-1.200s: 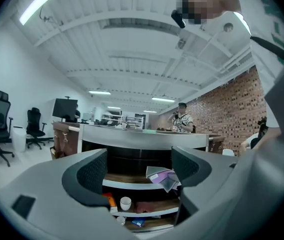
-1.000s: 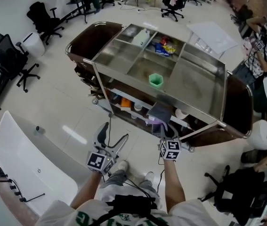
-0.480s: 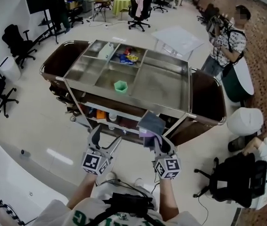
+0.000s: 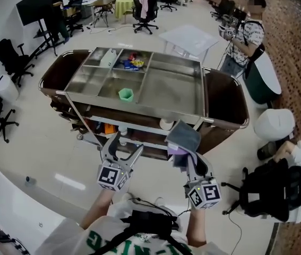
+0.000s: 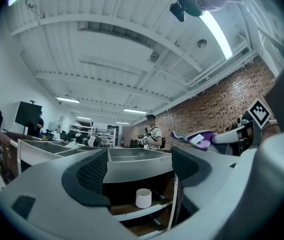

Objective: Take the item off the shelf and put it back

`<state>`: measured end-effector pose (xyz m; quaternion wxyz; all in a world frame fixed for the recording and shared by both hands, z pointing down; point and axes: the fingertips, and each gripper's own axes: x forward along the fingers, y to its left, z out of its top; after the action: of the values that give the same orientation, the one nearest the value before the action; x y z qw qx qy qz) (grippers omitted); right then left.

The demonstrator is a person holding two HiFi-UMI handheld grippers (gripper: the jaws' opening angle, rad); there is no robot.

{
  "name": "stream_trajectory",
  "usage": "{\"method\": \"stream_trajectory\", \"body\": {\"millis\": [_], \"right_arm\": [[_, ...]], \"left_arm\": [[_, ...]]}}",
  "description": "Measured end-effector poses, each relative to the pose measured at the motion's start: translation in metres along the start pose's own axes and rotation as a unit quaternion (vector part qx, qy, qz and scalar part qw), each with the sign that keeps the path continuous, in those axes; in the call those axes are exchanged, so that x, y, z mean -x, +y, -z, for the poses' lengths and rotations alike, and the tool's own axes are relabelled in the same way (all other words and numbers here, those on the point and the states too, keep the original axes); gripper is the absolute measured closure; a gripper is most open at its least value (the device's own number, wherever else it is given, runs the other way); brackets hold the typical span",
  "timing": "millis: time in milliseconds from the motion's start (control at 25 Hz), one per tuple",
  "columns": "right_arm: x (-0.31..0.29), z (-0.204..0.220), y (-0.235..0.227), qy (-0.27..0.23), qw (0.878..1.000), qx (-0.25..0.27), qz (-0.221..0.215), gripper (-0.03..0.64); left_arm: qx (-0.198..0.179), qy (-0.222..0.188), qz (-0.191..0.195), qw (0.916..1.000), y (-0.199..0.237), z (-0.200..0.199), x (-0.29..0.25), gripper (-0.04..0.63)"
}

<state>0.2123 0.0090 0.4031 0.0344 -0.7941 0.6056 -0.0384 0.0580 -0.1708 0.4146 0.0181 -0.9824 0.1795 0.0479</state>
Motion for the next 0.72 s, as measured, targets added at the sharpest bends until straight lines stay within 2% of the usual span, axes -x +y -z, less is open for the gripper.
{"method": "stream_trajectory", "body": {"millis": [160,320,440,560,720], "right_arm": [[0.007,-0.006,0.001,-0.009,1.0,0.0,0.001,0.537],[0.008,-0.005,0.001,-0.011,1.0,0.003,0.002,0.537],[0.008,-0.006,0.0,-0.011,1.0,0.007,0.003,0.537],[0.007,-0.008,-0.002,-0.011,1.0,0.007,0.003,0.537],[0.008,-0.004,-0.002,-0.003,1.0,0.009,0.002,0.537]], "left_arm": [[-0.001,-0.001,0.004,1.0,-0.006,0.002,-0.001,0.202],[-0.004,0.031,0.026,0.9992,-0.021,0.0,0.0,0.216],[-0.022,0.021,0.018,0.9994,-0.019,-0.001,0.004,0.216],[-0.009,0.004,0.014,0.9999,-0.01,-0.002,0.007,0.225],[0.012,0.004,-0.012,0.9998,0.0,-0.003,0.009,0.228]]}}
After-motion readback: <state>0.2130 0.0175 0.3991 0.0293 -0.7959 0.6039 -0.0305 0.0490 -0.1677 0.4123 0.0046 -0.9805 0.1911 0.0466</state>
